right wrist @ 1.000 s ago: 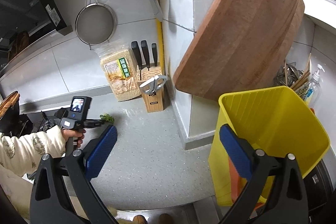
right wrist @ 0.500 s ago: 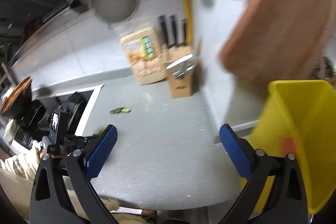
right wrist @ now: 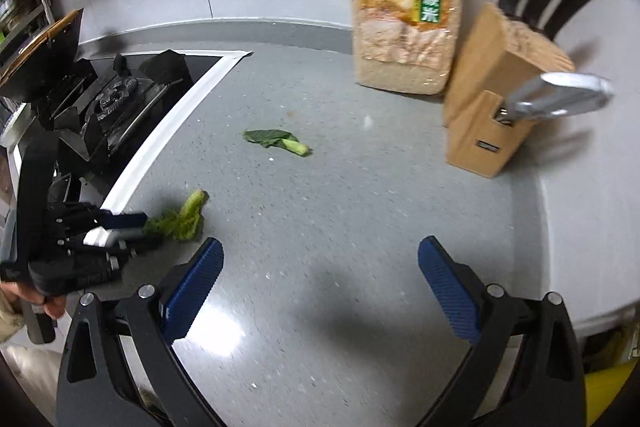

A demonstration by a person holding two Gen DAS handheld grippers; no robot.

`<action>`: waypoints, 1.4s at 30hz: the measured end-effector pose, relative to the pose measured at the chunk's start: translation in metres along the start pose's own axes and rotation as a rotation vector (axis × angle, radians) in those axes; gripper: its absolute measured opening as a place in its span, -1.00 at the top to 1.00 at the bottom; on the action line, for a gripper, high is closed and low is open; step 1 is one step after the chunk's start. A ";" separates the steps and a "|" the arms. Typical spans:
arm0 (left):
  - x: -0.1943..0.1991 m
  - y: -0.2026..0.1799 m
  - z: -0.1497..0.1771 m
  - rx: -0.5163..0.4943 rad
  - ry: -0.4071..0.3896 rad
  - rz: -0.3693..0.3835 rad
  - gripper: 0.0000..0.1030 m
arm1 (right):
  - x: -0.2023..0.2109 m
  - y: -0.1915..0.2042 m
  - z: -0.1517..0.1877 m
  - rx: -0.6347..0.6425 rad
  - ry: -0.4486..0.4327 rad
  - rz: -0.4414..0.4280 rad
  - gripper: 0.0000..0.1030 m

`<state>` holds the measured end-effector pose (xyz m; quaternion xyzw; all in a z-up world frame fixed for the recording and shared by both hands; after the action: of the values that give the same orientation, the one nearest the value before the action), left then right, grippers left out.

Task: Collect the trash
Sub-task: 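Grasp the loose green leaf with the right tool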

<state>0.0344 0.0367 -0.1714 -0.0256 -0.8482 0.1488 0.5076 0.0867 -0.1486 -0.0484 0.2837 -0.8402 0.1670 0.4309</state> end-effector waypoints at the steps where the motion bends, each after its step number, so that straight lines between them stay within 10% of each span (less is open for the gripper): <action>1: 0.001 -0.003 -0.002 -0.009 -0.006 0.007 -0.49 | -0.002 0.001 -0.001 -0.005 0.002 -0.010 -0.84; 4: -0.013 -0.015 -0.009 -0.049 0.008 -0.011 -0.35 | -0.011 0.003 -0.002 -0.005 0.019 -0.013 -0.84; 11: -0.028 -0.026 -0.017 -0.088 0.055 0.019 0.76 | -0.014 -0.009 -0.009 -0.038 0.009 0.008 -0.84; 35: 0.065 0.036 0.009 0.146 -0.010 0.062 0.79 | -0.171 0.025 -0.085 0.124 0.156 -0.075 -0.81; 38: 0.067 0.039 0.010 0.153 -0.016 0.069 0.79 | -0.168 0.029 -0.087 0.152 0.137 -0.088 -0.52; 42: 0.061 0.036 0.013 0.141 -0.002 0.076 0.79 | -0.164 0.035 -0.096 0.146 0.146 -0.105 0.50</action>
<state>-0.0102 0.0797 -0.1354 -0.0218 -0.8345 0.2275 0.5013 0.2019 -0.0159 -0.1295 0.3448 -0.7762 0.2253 0.4774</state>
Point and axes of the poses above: each gripper's, at about its wrist camera, not at the fingertips, and x roughly against the way its jaws point, y to its left, z to its underside, the point moved 1 cm from there along -x, roughly the way its jaws point, and after that the axes turned 8 degrees about x, right-handed, at the moved point
